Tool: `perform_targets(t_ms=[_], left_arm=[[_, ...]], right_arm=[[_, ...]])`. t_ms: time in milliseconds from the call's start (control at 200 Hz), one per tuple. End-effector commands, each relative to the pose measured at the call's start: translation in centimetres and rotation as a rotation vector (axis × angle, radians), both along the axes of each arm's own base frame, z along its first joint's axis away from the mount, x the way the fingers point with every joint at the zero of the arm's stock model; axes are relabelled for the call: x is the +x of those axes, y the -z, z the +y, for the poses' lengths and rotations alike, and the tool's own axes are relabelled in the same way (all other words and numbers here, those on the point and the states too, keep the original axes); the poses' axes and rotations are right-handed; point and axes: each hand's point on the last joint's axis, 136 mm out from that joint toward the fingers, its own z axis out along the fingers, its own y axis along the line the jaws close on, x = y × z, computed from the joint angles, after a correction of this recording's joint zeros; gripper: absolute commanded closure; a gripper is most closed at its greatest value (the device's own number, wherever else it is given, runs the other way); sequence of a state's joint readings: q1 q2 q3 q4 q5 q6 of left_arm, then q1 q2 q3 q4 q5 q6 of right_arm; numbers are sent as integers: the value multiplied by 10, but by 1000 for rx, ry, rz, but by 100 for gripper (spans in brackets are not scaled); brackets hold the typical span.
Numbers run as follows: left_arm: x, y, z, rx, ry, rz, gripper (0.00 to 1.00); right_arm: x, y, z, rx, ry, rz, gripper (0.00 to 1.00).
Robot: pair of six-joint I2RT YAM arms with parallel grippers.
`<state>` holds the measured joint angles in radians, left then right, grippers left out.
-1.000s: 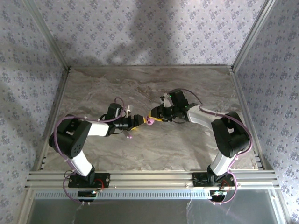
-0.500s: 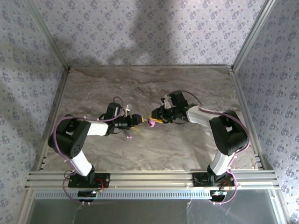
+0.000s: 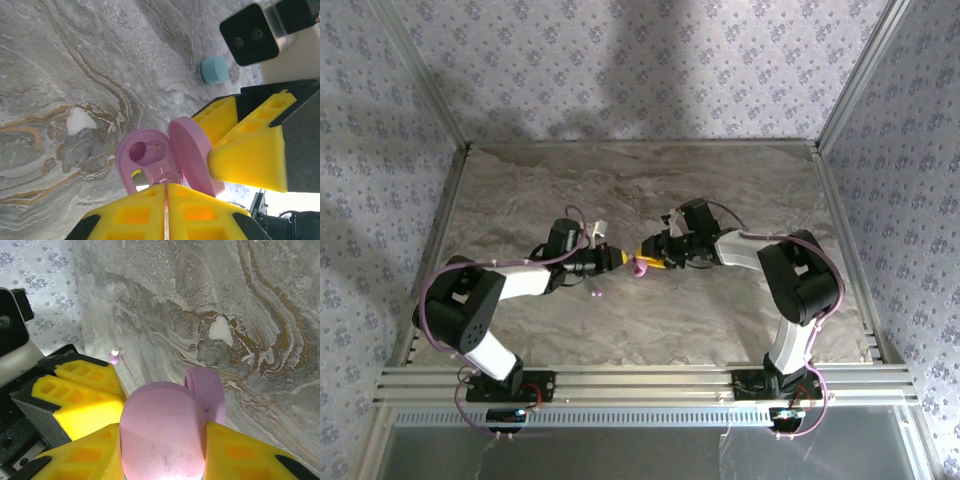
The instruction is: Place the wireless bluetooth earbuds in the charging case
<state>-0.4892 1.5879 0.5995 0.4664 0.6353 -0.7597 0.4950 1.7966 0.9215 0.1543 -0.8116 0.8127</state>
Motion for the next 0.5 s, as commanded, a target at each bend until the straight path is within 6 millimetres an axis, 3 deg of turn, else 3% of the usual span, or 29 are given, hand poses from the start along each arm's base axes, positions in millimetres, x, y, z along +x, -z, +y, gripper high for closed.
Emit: perform_targets(t_ms=[0, 495], left_arm=[[-1, -2, -10, 1, 38, -15, 89], [-4, 18, -25, 11, 78, 44, 89]], right_arm=[[-1, -2, 5, 58, -9, 25, 63], [2, 22, 10, 85, 4, 89, 58]])
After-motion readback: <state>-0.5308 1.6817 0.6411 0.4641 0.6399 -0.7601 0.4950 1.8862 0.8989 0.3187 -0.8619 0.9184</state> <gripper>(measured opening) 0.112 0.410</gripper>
